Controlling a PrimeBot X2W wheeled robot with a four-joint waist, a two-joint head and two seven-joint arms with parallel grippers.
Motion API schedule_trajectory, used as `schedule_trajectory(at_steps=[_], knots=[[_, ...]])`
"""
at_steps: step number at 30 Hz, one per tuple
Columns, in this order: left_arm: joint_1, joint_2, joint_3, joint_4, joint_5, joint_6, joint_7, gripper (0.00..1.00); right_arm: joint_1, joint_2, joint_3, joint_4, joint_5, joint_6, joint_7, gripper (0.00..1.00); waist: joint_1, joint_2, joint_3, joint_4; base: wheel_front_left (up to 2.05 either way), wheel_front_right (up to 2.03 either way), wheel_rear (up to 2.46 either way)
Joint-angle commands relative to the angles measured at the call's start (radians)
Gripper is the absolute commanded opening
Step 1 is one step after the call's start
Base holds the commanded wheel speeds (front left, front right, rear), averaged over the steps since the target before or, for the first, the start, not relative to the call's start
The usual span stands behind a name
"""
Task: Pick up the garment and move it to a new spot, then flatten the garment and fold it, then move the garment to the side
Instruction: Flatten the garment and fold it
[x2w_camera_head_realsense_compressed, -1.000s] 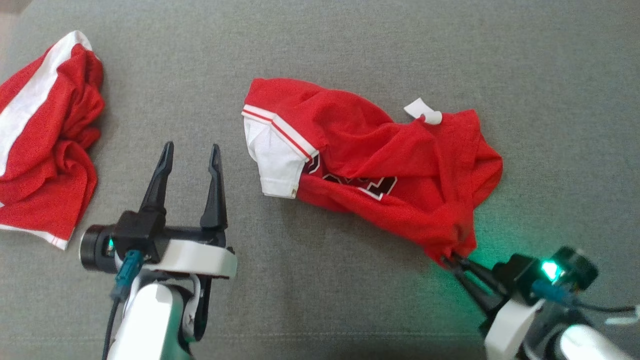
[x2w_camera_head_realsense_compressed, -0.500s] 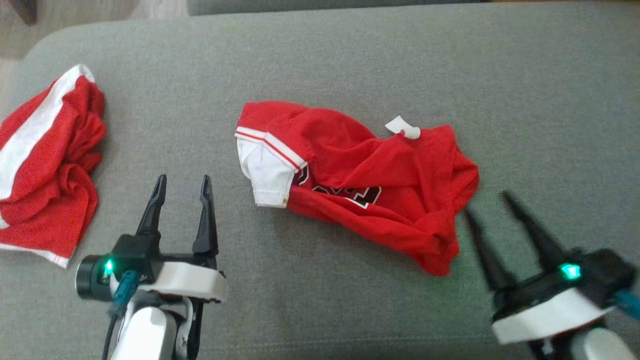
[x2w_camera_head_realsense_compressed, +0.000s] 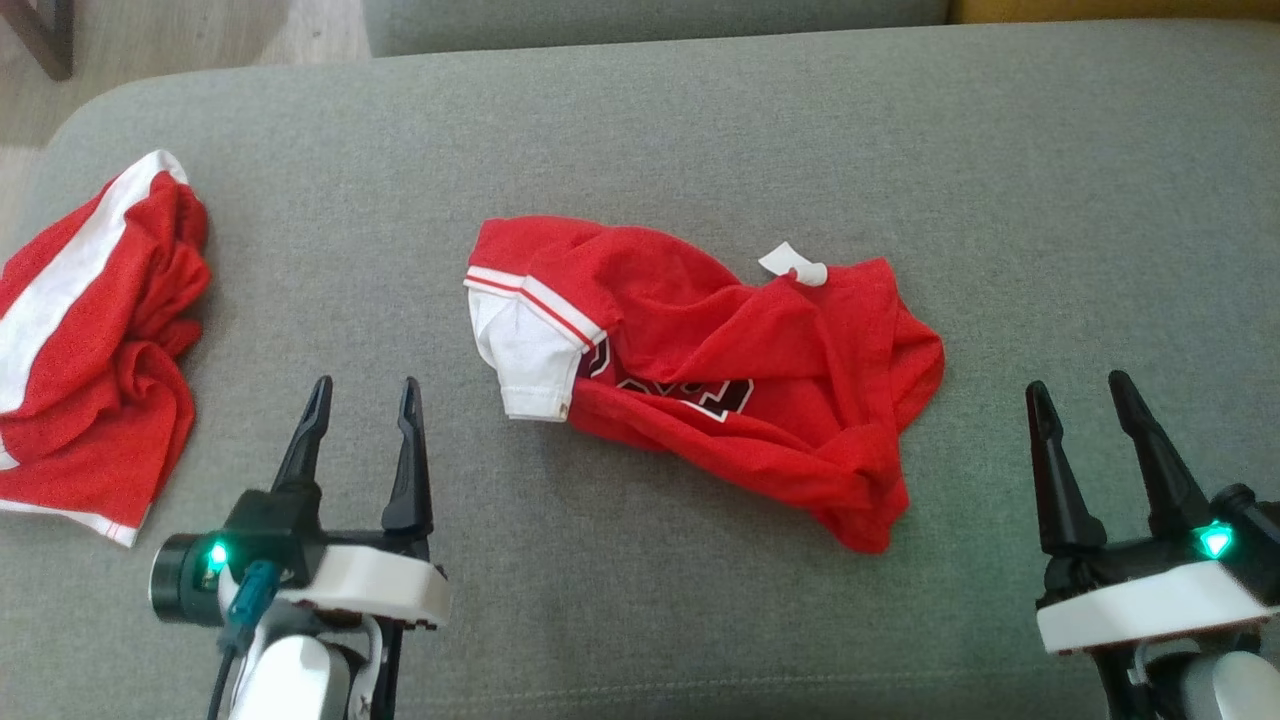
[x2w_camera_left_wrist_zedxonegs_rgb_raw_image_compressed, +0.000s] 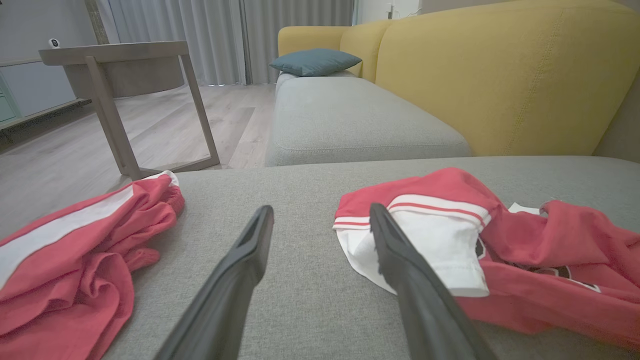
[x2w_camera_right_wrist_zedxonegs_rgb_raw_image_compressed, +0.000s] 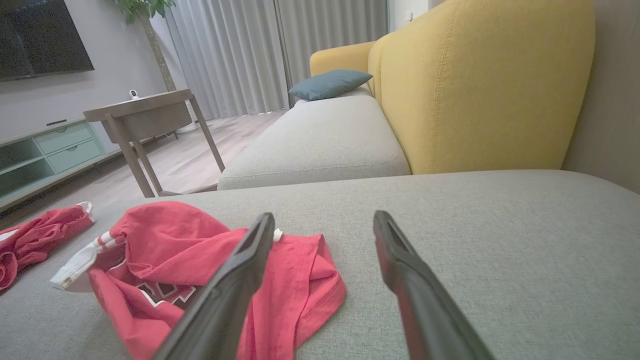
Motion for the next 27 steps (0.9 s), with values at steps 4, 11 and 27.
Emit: schedule_trajectory(at_steps=[4, 11, 27], knots=[[-0.022, 0.016, 0.025, -0.027, -0.004, 0.005, -0.012, 1.00, -0.030, -0.006, 0.010, -0.023, 0.000, 0.007, -0.015, 1.00, 0.0000, 0.0000, 0.006, 0.001, 0.00, 0.00, 0.00], [-0.026, 0.018, 0.021, -0.025, -0.008, 0.008, -0.012, 1.00, -0.038, -0.004, 0.012, -0.016, 0.001, 0.007, -0.015, 1.00, 0.0000, 0.0000, 0.013, 0.001, 0.00, 0.00, 0.00], [-0.034, 0.022, 0.011, -0.029, -0.011, 0.015, -0.012, 1.00, -0.046, -0.005, 0.015, -0.005, 0.013, 0.007, -0.017, 1.00, 0.0000, 0.0000, 0.025, 0.003, 0.00, 0.00, 0.00]])
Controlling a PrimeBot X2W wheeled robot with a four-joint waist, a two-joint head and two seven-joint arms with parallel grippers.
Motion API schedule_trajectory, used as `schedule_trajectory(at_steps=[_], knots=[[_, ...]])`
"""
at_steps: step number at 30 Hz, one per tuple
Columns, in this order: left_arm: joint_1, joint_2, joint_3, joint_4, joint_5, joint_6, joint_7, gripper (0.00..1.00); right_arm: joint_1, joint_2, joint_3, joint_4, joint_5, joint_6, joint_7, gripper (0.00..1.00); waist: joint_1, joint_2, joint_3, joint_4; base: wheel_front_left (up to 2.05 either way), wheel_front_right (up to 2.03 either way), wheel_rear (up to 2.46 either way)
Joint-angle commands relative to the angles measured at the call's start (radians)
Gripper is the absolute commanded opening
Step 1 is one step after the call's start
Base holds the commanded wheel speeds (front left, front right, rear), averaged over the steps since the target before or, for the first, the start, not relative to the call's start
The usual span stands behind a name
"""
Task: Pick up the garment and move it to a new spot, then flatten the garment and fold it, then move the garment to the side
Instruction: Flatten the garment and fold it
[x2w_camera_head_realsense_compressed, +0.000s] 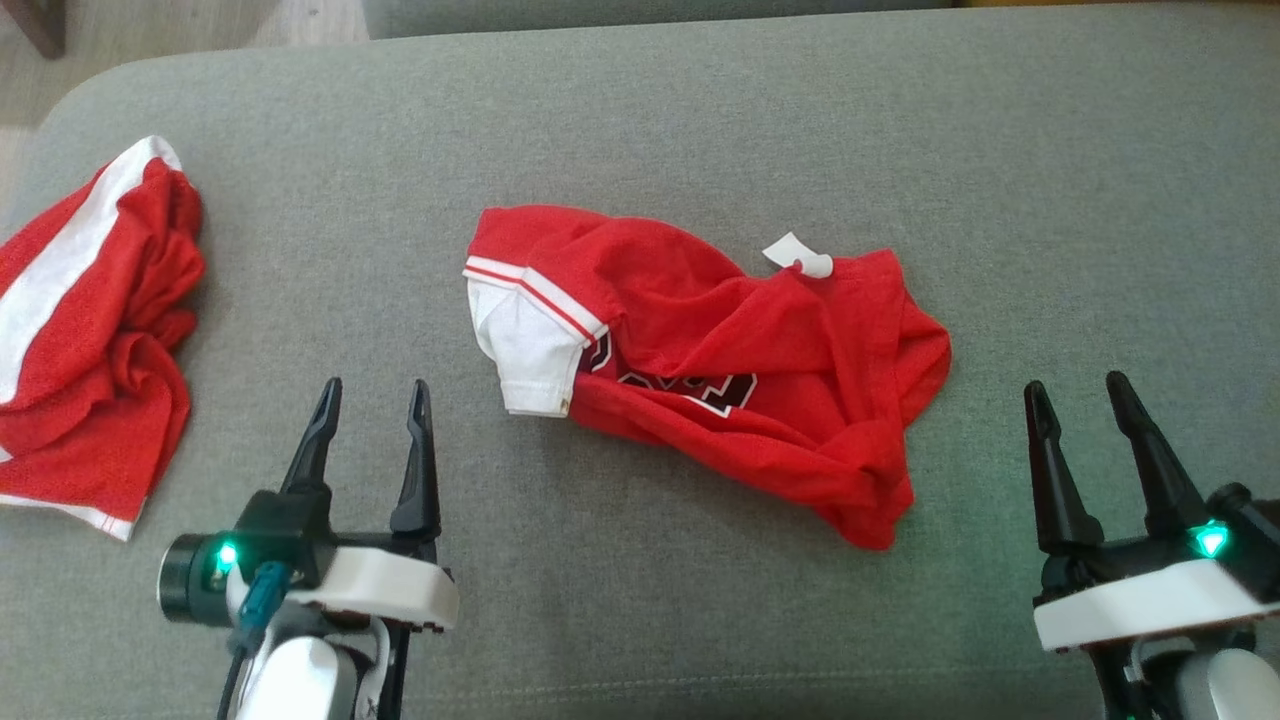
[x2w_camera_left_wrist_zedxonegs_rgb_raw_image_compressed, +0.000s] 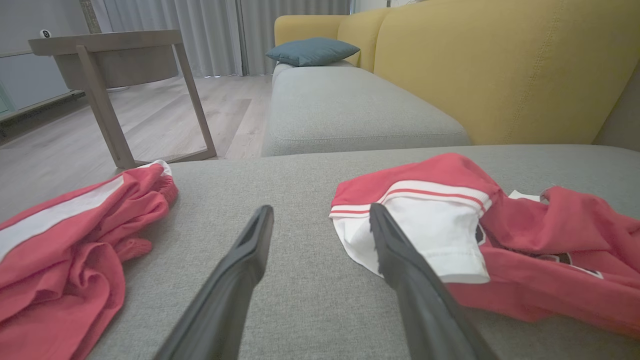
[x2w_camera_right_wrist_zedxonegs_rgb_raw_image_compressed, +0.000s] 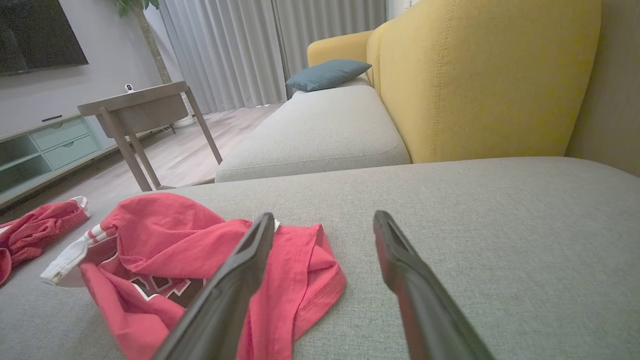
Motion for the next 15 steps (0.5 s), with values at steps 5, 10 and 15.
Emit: schedule_trajectory(at_steps=[5, 10, 15], knots=[[-0.040, 0.016, 0.027, -0.036, -0.010, 0.007, -0.012, 1.00, -0.042, -0.016, 0.023, -0.009, 0.016, 0.007, 0.010, 1.00, 0.0000, -0.0001, 0.013, 0.004, 0.00, 0.00, 0.00], [-0.062, 0.014, 0.019, -0.043, -0.006, 0.006, -0.012, 1.00, -0.077, -0.031, 0.076, 0.043, 0.031, 0.007, 0.048, 1.00, 0.0000, -0.0001, 0.039, 0.012, 0.00, 0.00, 0.00], [-0.095, 0.005, 0.002, -0.043, 0.000, 0.001, -0.012, 1.00, -0.151, -0.049, 0.182, 0.158, 0.060, 0.007, 0.098, 1.00, 0.0000, -0.0001, 0.073, 0.030, 0.00, 0.00, 0.00]])
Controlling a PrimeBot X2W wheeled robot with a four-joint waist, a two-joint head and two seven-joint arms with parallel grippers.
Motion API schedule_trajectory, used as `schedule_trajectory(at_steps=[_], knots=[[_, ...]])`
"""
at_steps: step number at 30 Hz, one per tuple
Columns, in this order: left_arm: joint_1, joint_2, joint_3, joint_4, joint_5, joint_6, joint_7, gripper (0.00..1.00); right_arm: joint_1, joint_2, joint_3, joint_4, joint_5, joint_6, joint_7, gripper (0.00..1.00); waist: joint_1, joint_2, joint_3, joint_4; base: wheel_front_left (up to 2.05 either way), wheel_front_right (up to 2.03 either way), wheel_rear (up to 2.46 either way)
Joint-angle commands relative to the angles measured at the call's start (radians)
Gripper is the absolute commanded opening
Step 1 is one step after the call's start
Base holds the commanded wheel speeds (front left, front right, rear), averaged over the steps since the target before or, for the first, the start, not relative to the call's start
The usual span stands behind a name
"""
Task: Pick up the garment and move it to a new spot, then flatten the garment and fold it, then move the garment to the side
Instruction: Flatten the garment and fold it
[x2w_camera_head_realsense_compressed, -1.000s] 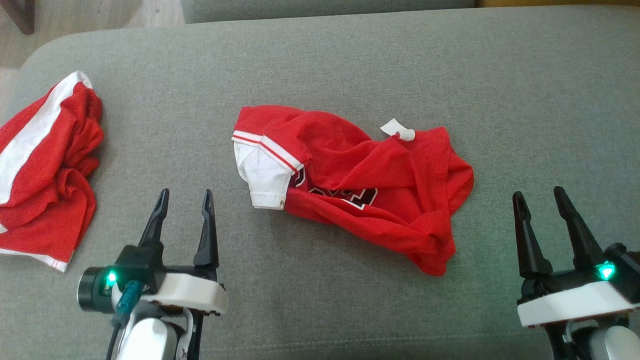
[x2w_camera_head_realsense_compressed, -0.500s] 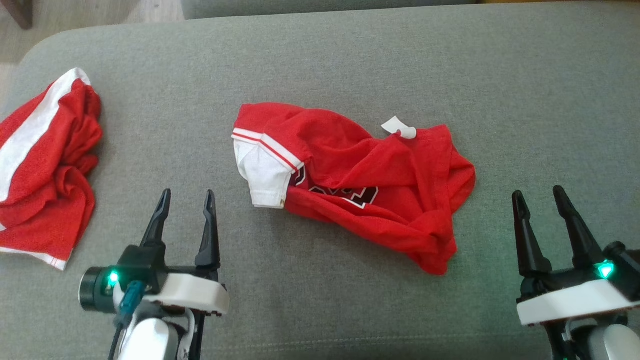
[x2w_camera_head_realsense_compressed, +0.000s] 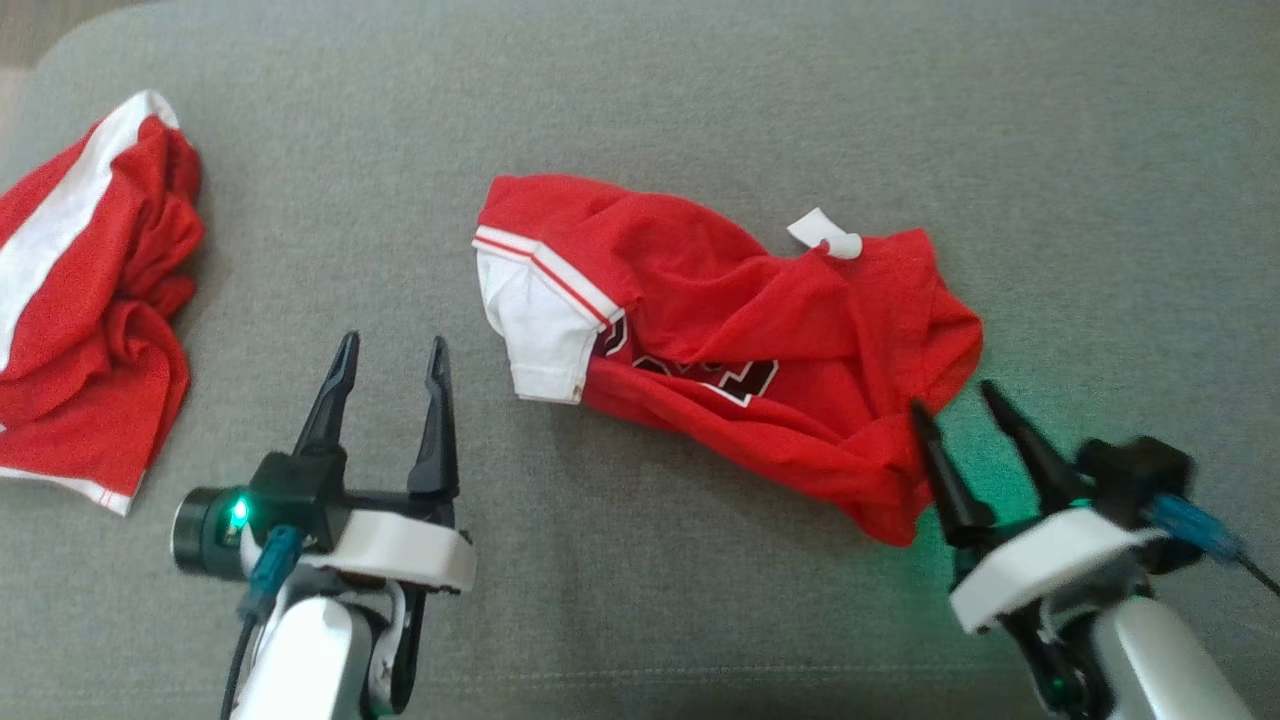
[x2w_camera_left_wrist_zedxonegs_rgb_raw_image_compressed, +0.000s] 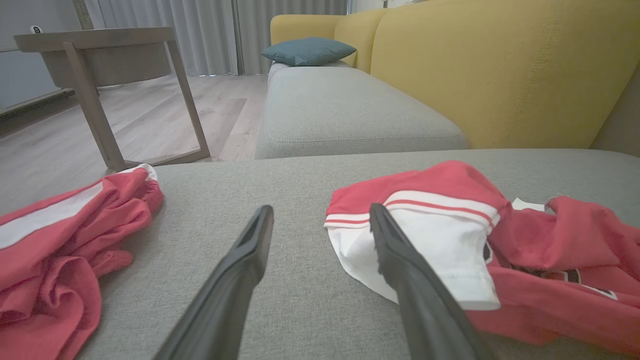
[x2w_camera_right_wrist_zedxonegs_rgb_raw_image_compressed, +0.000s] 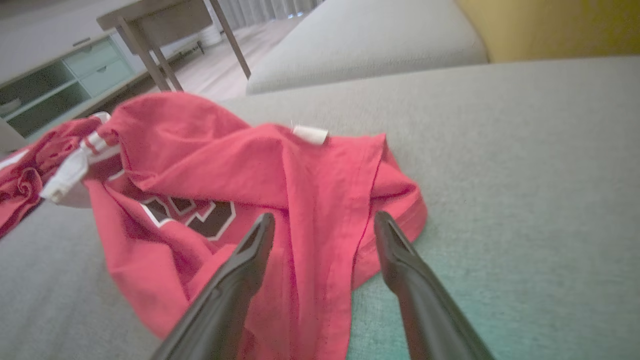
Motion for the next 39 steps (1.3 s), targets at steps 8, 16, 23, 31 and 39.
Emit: schedule_trajectory(at_steps=[8, 16, 23, 31, 39], knots=[[-0.058, -0.005, 0.021, -0.028, 0.007, 0.000, -0.012, 1.00, -0.110, -0.006, 0.074, 0.195, -0.025, 0.007, 0.082, 1.00, 0.0000, -0.0001, 0.038, 0.031, 0.00, 0.00, 0.00], [-0.061, -0.010, 0.026, -0.028, 0.009, 0.000, -0.012, 1.00, -0.128, -0.016, 0.030, 0.255, -0.062, 0.007, 0.072, 0.00, 0.0000, -0.0001, 0.043, 0.035, 0.00, 0.00, 0.00], [-0.055, -0.011, 0.038, -0.030, 0.010, 0.000, -0.012, 1.00, -0.074, -0.088, -0.115, 0.182, -0.116, 0.007, 0.069, 0.00, 0.0000, -0.0001, 0.034, 0.015, 0.00, 0.00, 0.00], [-0.058, -0.013, 0.041, -0.026, 0.012, -0.006, -0.012, 1.00, -0.036, -0.122, -0.230, 0.141, -0.141, 0.007, 0.093, 0.35, 0.0000, -0.0001, 0.027, -0.002, 0.00, 0.00, 0.00], [-0.053, -0.012, 0.049, -0.023, 0.014, -0.008, -0.012, 1.00, -0.009, -0.077, -0.291, 0.120, -0.121, 0.007, 0.057, 1.00, 0.0000, -0.0001, 0.020, -0.007, 0.00, 0.00, 0.00]])
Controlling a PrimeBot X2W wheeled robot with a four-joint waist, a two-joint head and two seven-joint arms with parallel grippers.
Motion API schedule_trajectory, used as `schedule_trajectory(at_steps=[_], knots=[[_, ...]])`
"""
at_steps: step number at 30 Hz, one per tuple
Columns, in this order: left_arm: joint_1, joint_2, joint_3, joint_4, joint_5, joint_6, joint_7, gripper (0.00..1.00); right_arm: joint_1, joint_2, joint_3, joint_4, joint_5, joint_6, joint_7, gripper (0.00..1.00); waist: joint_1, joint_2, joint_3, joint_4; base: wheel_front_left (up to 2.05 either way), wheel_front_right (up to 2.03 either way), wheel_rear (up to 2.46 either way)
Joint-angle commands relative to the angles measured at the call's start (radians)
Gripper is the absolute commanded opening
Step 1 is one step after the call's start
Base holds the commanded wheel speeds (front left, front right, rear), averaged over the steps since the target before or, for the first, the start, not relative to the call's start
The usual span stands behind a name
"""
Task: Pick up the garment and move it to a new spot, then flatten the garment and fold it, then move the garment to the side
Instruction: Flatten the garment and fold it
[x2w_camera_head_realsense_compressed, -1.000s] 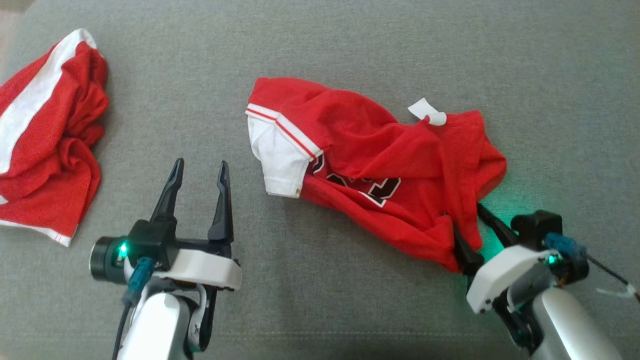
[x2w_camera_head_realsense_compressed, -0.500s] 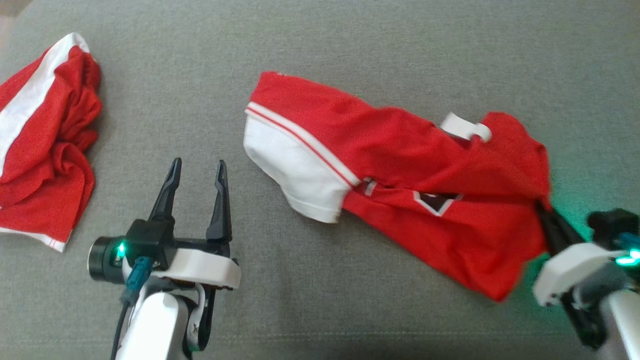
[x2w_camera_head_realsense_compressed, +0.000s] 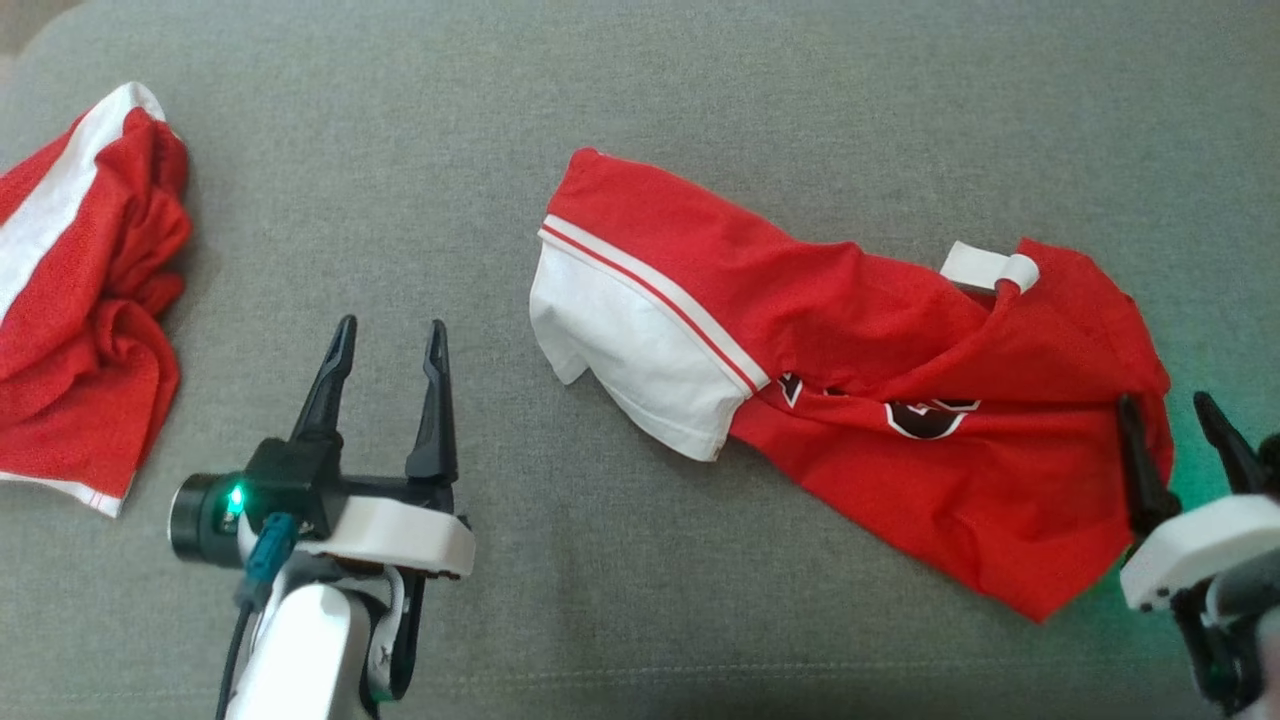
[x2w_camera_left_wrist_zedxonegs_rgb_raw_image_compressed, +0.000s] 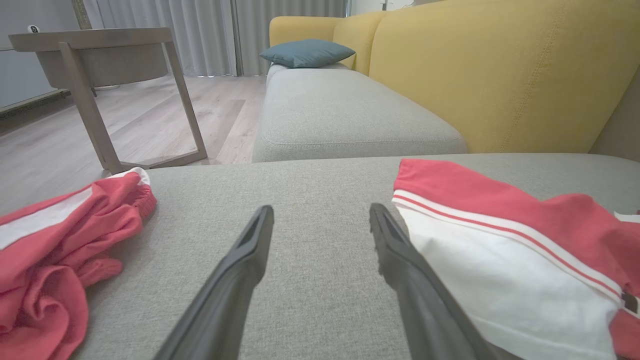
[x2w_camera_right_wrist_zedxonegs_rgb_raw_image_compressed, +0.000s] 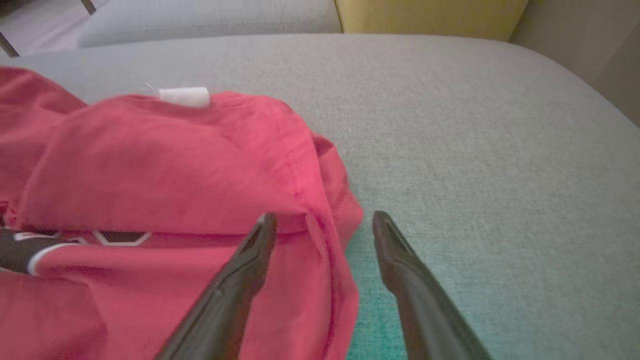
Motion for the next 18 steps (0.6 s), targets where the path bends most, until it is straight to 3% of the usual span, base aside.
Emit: schedule_trajectory(at_steps=[1, 11, 18], knots=[[-0.025, 0.006, 0.038, -0.026, 0.005, 0.000, -0.012, 1.00, 0.025, -0.009, 0.008, -0.046, 0.011, 0.006, -0.017, 1.00, 0.0000, 0.0000, -0.005, 0.000, 0.00, 0.00, 0.00], [0.007, 0.023, 0.056, -0.022, 0.005, 0.004, -0.012, 1.00, 0.108, 0.044, 0.037, -0.326, 0.054, 0.006, -0.139, 1.00, 0.0000, 0.0000, -0.046, -0.013, 0.00, 0.00, 0.00], [0.020, 0.039, 0.058, -0.019, 0.006, 0.003, -0.012, 1.00, 0.100, 0.068, 0.068, -0.431, 0.038, 0.006, -0.155, 1.00, 0.0000, 0.0000, -0.072, -0.020, 0.00, 0.00, 0.00]])
